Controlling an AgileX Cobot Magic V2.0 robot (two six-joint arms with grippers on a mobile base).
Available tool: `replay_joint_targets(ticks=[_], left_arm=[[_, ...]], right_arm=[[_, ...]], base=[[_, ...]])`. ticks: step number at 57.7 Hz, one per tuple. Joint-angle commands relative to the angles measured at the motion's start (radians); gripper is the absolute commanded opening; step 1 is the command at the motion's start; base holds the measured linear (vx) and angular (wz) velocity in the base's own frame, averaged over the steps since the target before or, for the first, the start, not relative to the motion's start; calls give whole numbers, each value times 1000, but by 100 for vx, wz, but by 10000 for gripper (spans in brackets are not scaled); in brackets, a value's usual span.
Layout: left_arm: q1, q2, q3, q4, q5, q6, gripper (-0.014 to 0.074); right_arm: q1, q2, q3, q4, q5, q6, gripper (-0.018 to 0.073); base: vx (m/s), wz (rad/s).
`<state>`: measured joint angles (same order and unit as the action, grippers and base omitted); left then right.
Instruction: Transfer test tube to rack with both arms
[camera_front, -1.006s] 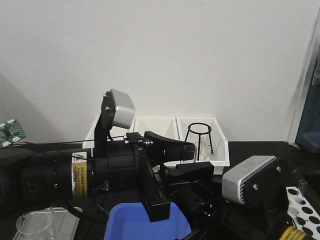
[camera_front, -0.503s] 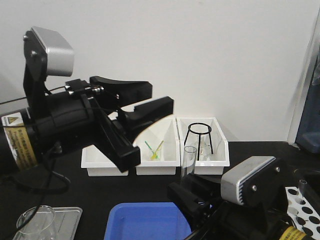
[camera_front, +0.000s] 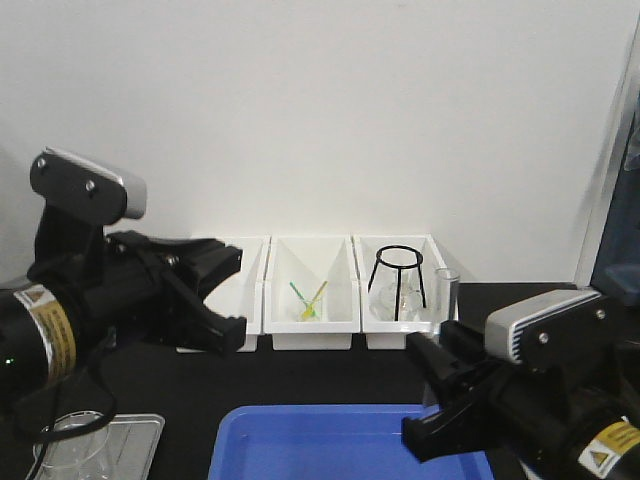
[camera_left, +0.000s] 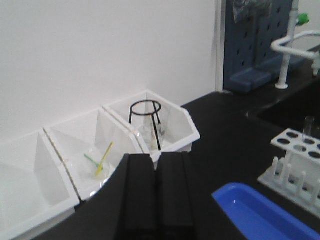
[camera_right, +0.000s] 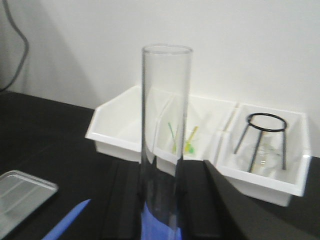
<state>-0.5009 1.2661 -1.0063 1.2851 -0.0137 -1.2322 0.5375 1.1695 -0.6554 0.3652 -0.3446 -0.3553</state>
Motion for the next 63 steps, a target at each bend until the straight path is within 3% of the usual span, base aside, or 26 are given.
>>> replay_joint_targets(ticks=[1, 7, 19, 27, 30, 35, 46, 54, 63], left_arm=[[-4, -30, 16, -15, -12, -3, -7], [-4, -30, 62, -15, -12, -3, -7], [-4, -30, 110, -15, -9, -8, -7], [-4, -30, 110, -15, -9, -8, -7], [-4, -30, 110, -15, -9, -8, -7], [-4, -30, 110, -15, -9, -8, -7], [-4, -30, 110, -14, -6, -5, -7], [-4, -30, 110, -14, 8, 2, -7], [-4, -30, 110, -14, 33, 2, -7]], right_arm=[[-85, -18, -35, 10, -98, -32, -11], [-199, -25, -6, -20, -150, -32, -11], [-470, -69, 157, -60, -422, -4, -11], [-666, -69, 212, -79, -452, 150, -11], [-722, -59, 212, -147, -456, 230, -11], [-757, -37, 205, -257, -459, 304, -11], [-757, 96, 136, -514, -467, 395, -11], [-757, 164, 118, -646, -552, 509, -11], [-757, 224, 118, -747, -645, 530, -11]], base=[[0, 0], [0, 0], [0, 0], [0, 0], [0, 0], [0, 0], [0, 0], [0, 0], [0, 0]])
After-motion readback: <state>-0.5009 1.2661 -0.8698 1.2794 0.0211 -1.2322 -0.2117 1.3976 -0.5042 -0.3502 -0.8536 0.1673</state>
